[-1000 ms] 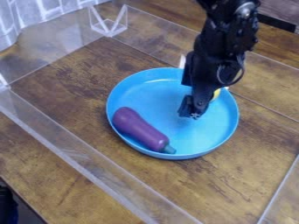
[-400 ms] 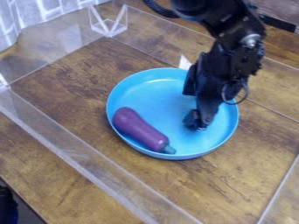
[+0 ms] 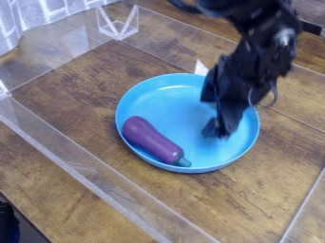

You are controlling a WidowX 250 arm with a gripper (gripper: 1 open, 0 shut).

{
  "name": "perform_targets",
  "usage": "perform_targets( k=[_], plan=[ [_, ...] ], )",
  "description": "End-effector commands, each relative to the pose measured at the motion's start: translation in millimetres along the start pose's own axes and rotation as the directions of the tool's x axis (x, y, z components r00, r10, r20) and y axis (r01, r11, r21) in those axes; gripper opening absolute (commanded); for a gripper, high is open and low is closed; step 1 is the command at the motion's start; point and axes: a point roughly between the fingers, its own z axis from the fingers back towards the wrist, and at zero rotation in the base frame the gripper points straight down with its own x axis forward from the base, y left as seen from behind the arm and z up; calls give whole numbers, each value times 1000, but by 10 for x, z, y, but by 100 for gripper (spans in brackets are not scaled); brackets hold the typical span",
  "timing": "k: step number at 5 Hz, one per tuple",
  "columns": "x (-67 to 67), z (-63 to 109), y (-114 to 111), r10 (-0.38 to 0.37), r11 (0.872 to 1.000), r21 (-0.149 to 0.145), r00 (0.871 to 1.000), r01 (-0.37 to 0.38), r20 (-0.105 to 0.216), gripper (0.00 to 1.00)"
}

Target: Put the lemon on the blue tray

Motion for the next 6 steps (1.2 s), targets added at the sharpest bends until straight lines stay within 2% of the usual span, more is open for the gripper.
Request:
perform_targets(
  k=[1,2,3,4,5,6],
  plan=[
    [-68,510,415,112,988,95,991,-118,72,100],
    [-130,780,509,166,972,151,982,-178,86,100],
    [-163,879,479,214,960,165,972,-228,99,100],
    [-166,891,404,199,964,151,972,-217,127,100],
    [-134,824,328,164,970,154,976,-186,146,100],
    [-109,785,150,154,972,157,977,-177,149,100]
  ],
)
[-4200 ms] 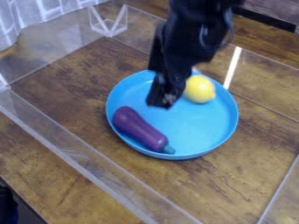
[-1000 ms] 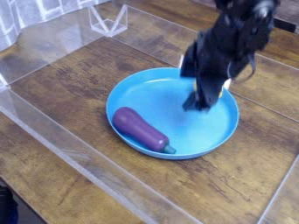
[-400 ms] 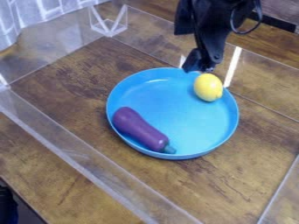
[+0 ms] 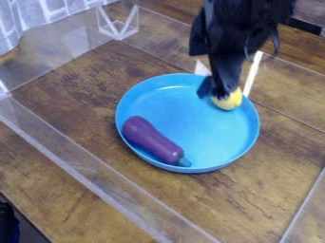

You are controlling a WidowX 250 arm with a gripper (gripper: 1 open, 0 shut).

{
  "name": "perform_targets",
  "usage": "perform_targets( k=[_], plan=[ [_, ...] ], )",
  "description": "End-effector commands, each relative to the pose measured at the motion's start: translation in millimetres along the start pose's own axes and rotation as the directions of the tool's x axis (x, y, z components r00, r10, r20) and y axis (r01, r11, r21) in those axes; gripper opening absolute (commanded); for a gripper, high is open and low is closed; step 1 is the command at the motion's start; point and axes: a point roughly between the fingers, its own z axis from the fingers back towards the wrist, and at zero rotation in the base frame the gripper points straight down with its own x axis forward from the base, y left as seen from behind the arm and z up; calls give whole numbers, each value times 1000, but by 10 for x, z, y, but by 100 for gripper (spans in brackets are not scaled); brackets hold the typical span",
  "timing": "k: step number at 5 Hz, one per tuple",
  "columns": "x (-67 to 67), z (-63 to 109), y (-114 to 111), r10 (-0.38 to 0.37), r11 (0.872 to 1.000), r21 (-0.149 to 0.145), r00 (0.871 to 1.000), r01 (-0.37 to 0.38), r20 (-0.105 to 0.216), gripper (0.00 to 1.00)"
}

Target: Put the lemon on the blue tray

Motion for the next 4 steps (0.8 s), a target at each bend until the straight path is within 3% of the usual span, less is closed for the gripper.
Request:
perform_targets(
  k=[1,2,4],
  plan=[
    [58,180,-44,24,999,38,997,-27,74,100],
    [95,144,-132,29,998,46,997,-32,77,100],
    [40,105,-33,43,999,30,998,-44,50,100]
  ],
)
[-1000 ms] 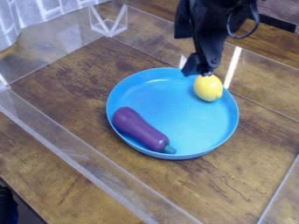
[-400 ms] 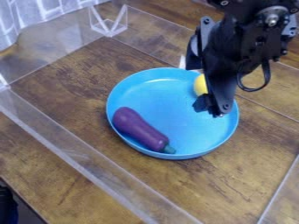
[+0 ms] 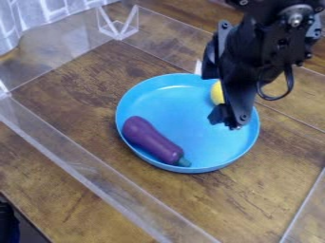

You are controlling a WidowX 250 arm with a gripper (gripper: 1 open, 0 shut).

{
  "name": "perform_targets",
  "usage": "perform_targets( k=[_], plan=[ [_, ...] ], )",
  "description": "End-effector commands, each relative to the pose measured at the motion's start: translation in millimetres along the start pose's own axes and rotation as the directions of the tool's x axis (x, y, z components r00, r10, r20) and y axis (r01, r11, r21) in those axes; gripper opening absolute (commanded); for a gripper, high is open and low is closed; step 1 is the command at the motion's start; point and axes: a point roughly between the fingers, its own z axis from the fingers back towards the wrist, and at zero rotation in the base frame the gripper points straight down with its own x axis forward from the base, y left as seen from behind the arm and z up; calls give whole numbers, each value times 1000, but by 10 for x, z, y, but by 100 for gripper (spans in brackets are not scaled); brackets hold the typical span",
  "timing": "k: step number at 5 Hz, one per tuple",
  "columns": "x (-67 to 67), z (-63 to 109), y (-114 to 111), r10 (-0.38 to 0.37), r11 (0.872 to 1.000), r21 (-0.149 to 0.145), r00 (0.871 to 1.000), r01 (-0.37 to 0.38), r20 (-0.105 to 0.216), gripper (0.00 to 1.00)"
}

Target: Put the lemon on the blue tray

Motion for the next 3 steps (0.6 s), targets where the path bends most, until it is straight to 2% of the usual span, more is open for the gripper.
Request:
perform_targets(
  k=[1,3],
  plan=[
    [3,89,180,63,998,20,998,-64,18,100],
    [-108,88,176,160,987,15,985,-159,-60,100]
  ],
)
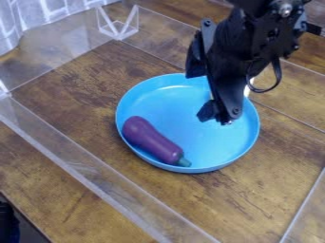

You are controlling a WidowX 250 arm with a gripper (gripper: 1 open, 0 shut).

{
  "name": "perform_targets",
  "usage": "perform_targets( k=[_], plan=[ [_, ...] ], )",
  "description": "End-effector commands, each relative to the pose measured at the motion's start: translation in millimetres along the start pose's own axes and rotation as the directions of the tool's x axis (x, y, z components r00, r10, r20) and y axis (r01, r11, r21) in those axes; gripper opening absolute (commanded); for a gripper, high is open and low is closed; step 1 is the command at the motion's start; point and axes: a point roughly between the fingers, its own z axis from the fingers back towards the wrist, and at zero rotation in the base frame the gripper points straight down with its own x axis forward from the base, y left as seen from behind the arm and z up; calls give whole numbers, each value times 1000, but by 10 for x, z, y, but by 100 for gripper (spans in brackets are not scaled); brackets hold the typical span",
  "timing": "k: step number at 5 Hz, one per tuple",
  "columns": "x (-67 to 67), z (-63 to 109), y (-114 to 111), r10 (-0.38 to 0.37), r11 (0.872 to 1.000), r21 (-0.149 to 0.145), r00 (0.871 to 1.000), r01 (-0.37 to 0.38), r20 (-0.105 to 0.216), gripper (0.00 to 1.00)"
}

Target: Put the lemon on the blue tray

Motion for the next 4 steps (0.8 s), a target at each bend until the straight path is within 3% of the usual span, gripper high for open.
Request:
perform_targets(
  k=[1,2,3,4],
  plan=[
    [53,90,303,66,998,10,998,-66,17,100],
    [6,174,584,128,992,22,992,-127,-15,100],
    [-40,145,710,190,981,36,981,-189,-26,100],
    [44,175,635,262,964,48,963,-260,-57,100]
  ],
)
